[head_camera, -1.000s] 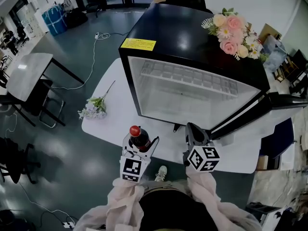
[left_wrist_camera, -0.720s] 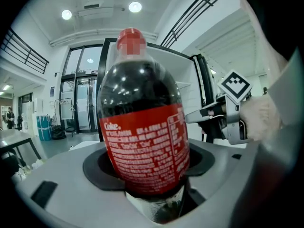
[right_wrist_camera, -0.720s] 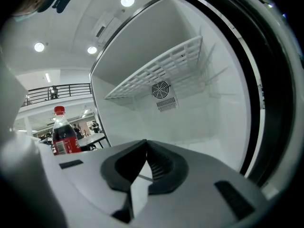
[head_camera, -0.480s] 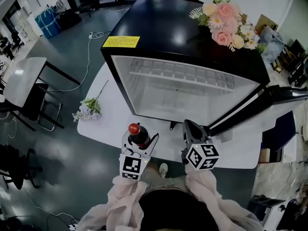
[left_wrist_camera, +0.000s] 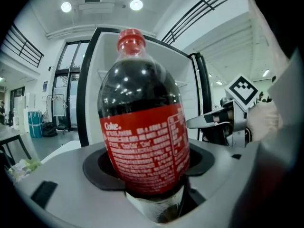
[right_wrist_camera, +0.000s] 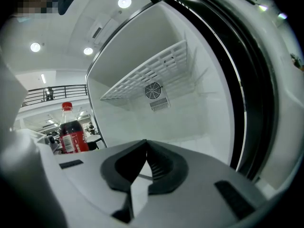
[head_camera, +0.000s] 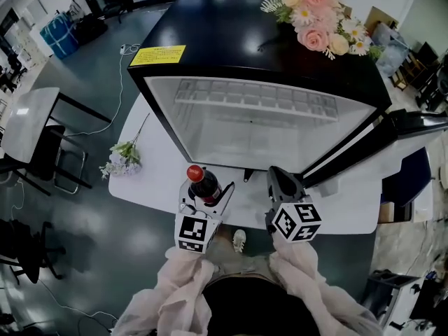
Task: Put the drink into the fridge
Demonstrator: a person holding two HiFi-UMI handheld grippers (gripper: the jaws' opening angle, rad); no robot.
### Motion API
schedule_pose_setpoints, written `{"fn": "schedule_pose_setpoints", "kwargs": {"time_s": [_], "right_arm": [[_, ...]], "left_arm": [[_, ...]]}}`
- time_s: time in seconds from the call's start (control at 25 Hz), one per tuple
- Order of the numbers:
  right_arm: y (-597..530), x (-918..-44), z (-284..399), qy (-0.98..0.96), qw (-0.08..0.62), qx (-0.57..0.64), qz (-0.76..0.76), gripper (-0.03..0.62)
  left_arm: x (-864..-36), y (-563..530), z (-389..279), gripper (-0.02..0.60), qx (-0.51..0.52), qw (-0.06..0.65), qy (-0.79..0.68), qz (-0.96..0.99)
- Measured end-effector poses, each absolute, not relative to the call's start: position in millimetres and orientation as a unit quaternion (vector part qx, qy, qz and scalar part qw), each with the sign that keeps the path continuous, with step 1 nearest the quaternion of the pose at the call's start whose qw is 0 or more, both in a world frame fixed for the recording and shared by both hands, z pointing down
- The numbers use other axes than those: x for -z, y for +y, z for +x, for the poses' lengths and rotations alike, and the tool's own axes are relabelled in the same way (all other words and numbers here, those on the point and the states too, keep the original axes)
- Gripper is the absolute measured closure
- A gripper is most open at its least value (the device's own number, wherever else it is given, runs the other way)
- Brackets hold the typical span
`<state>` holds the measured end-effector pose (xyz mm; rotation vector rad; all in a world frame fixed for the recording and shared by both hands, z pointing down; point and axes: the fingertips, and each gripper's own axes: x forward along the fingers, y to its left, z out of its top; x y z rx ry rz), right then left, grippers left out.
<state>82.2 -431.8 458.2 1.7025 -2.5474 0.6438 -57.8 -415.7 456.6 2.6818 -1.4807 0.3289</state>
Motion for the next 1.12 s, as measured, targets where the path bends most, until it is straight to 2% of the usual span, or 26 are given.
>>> {"fn": "schedule_pose_setpoints", "kwargs": {"time_s": [1.12], "right_arm": [[-448.3, -480.9, 98.0, -0.776, 0.002, -0.251, 0.578, 0.583]], "left_arm": [[-456.8, -525.0, 19.2, 0.249, -0.122, -0.021, -0.374, 0.919]]}}
